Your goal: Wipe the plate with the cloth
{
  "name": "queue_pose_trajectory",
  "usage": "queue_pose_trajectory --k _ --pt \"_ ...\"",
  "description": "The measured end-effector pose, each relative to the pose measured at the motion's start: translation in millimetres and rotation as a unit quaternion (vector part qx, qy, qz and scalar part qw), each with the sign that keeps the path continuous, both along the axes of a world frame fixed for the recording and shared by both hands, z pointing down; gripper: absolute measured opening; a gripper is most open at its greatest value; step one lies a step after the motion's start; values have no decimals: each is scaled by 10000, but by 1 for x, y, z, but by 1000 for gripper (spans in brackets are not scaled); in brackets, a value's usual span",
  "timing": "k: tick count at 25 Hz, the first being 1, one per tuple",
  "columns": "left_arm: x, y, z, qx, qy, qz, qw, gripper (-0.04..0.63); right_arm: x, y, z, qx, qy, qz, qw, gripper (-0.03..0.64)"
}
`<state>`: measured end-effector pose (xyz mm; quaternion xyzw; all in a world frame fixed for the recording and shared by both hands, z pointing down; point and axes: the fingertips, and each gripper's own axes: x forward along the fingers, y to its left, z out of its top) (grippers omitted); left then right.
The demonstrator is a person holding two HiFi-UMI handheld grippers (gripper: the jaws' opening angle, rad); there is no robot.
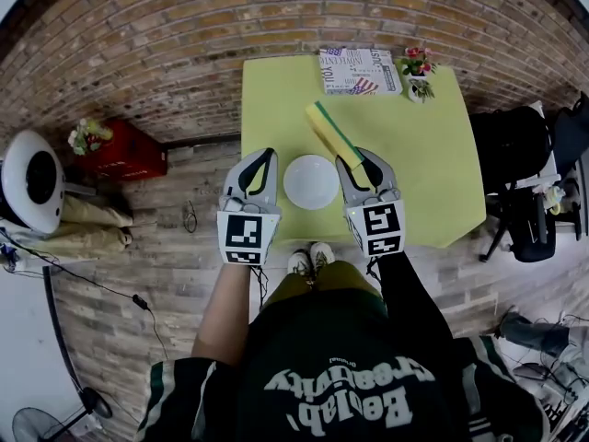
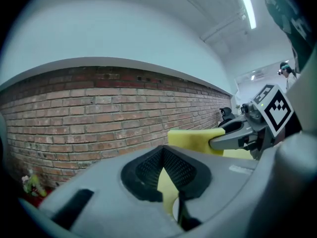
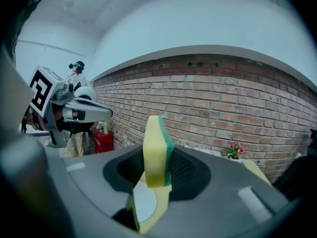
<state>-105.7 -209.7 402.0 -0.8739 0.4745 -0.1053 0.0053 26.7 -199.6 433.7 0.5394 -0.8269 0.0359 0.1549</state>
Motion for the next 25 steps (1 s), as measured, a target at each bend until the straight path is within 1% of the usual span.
queue_pose_trajectory --k 5,14,17,21,25 --pt "8 -5 12 -123 -130 -89 9998 3 -2 -12 14 -251 -113 -299 9992 132" --pt "15 -11 41 -375 -278 -513 9976 5 -5 -20 49 -609 -182 -917 9938 132" --pt "16 -9 52 -454 -328 -616 9965 5 -8 -21 61 -708 -180 -1065 9916 132" --pt "19 -1 69 -615 -407 -643 9952 5 -14 -15 74 -837 -175 -1236 9886 132" --pt "16 3 80 -736 -357 -719 9941 5 -19 -13 86 -956 -17 -1290 9870 130"
